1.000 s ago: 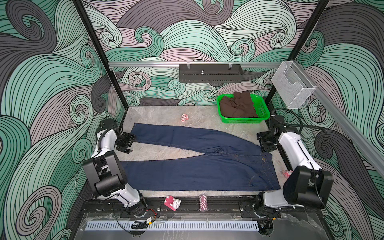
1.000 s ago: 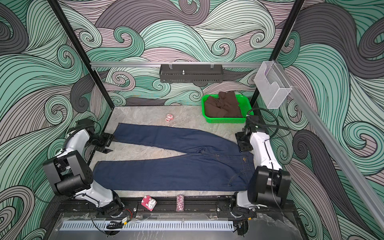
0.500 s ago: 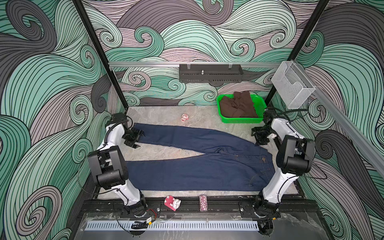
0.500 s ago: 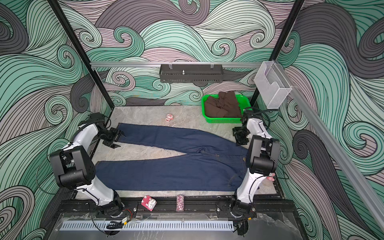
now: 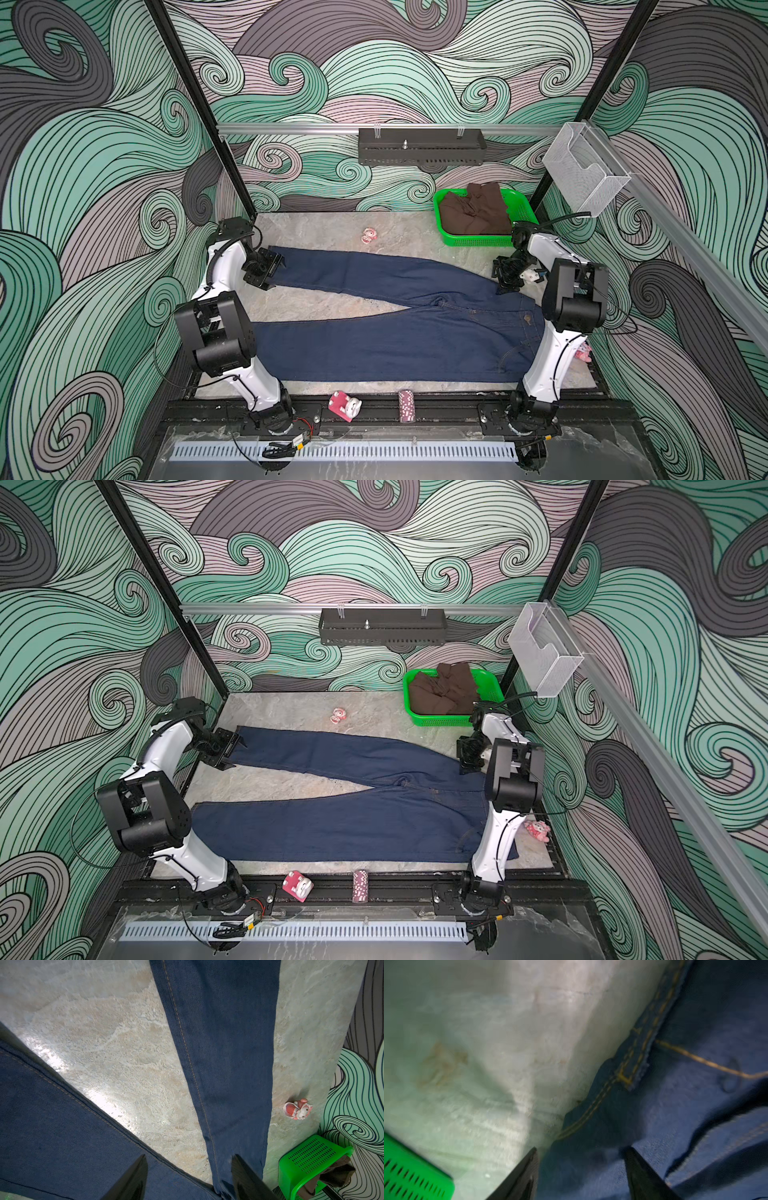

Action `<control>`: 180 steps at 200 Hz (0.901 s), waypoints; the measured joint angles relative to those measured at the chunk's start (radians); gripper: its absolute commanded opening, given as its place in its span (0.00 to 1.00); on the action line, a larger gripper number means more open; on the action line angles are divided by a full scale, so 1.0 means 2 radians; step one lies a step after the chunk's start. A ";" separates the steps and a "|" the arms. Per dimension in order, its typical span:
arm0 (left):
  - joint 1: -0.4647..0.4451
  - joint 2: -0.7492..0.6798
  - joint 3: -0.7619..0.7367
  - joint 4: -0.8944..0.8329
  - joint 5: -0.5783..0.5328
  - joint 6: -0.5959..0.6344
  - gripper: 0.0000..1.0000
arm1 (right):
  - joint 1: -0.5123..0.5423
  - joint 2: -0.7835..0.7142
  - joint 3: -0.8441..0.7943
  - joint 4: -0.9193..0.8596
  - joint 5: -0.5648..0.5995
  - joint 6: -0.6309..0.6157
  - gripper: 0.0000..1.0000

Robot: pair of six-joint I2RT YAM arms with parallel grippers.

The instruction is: Fold and stack the trousers

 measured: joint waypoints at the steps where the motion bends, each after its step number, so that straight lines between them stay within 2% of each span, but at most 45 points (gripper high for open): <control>1: 0.000 0.000 0.000 0.000 0.000 0.000 0.67 | 0.000 0.002 0.000 0.000 0.000 0.002 0.51; 31: 0.000 0.000 0.003 -0.009 -0.010 0.009 0.67 | 0.003 0.010 0.000 -0.004 0.001 0.011 0.08; 39: 0.000 -0.001 0.003 -0.011 -0.012 0.011 0.67 | 0.005 0.009 0.004 -0.007 0.001 0.008 0.00; 71: 0.000 -0.001 0.004 -0.018 -0.017 0.019 0.67 | 0.017 -0.016 0.007 -0.006 0.006 0.004 0.00; 105: 0.000 -0.006 0.005 -0.022 -0.019 0.028 0.67 | 0.056 -0.142 -0.049 0.003 0.026 0.003 0.00; 131: 0.006 -0.007 0.005 -0.025 -0.021 0.036 0.67 | 0.112 -0.270 -0.149 0.023 0.047 0.025 0.00; 165: 0.018 -0.007 0.005 -0.027 -0.020 0.047 0.67 | 0.191 -0.401 -0.333 0.046 0.085 0.092 0.00; 180: 0.023 -0.007 0.005 -0.027 -0.020 0.051 0.67 | 0.229 -0.448 -0.406 0.048 0.101 0.131 0.07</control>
